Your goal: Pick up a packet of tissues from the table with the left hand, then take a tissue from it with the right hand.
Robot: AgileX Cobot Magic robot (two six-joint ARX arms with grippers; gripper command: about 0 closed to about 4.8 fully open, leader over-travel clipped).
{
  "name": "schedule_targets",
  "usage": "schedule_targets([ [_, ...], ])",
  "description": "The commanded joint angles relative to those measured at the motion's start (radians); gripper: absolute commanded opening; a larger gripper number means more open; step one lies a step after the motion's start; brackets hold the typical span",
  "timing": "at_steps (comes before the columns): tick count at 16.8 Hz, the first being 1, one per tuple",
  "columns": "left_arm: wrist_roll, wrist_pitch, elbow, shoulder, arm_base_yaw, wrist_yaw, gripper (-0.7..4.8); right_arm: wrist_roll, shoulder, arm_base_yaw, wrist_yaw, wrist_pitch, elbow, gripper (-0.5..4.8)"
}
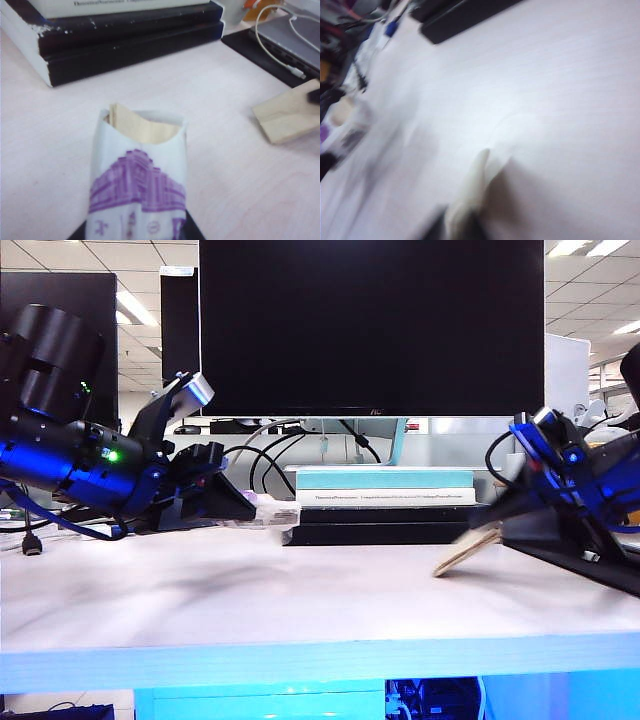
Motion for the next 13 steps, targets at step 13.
schedule_targets([
  [13, 0.053, -0.193, -0.040, -0.397, 0.001, -0.210, 4.79, -0.144, -0.285, -0.012, 0.071, -0.080, 0.009, 3.84],
])
